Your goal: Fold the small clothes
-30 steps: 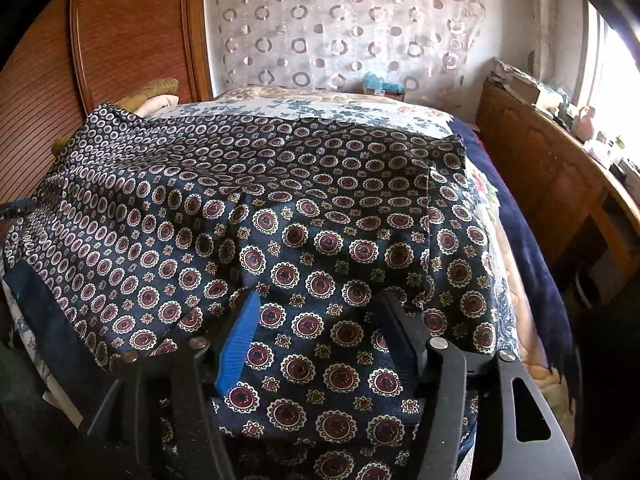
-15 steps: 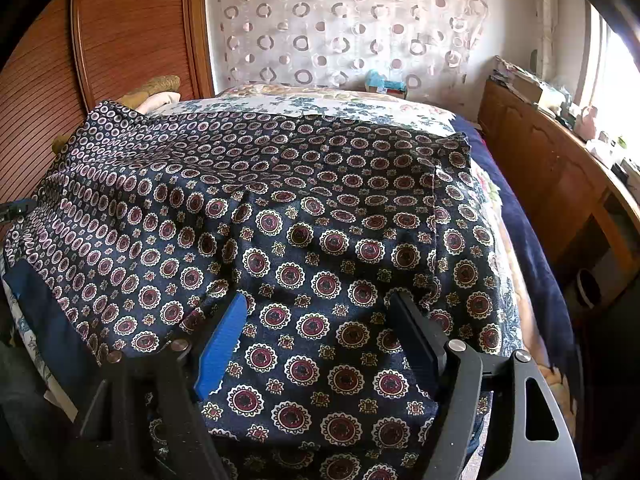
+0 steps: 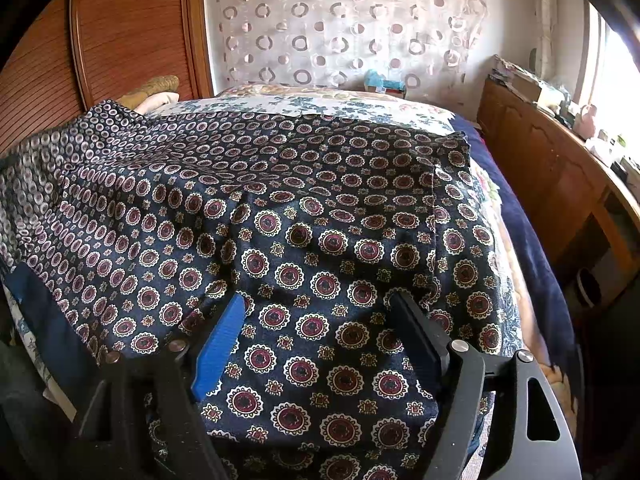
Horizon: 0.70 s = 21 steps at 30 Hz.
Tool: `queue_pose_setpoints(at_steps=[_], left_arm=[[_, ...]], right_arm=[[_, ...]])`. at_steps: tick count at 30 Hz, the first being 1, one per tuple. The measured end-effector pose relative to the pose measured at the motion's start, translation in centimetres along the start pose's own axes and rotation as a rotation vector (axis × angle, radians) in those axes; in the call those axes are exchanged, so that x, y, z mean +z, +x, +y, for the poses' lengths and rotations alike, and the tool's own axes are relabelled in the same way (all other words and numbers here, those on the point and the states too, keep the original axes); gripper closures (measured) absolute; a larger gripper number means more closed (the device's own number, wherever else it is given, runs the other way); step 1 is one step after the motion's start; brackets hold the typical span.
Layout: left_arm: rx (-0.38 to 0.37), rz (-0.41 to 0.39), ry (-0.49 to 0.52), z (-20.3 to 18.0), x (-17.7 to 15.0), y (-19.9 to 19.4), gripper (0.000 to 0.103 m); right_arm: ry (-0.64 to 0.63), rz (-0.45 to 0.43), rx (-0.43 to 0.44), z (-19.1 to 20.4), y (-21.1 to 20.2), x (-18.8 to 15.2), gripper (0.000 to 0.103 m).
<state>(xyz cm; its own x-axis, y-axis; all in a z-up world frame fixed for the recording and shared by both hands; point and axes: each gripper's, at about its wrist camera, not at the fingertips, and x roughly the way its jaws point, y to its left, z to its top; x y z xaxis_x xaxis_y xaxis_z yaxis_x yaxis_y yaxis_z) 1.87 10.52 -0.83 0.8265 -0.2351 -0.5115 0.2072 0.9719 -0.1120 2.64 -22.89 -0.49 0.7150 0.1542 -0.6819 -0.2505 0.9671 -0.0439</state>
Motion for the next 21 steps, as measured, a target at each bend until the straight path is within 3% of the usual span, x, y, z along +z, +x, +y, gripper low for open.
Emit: queue_pose_setpoints(at_steps=[14, 21], left_arm=[[-0.162, -0.072, 0.103, -7.4, 5.8, 2.0, 0.100], [-0.245, -0.088, 0.162, -11.5, 8.3, 2.6, 0.100]], right_arm=[[0.015, -0.009, -0.024, -0.4, -0.6, 0.0, 0.025], [0.066, -0.068, -0.020, -1.6, -3.2, 0.0, 0.025]])
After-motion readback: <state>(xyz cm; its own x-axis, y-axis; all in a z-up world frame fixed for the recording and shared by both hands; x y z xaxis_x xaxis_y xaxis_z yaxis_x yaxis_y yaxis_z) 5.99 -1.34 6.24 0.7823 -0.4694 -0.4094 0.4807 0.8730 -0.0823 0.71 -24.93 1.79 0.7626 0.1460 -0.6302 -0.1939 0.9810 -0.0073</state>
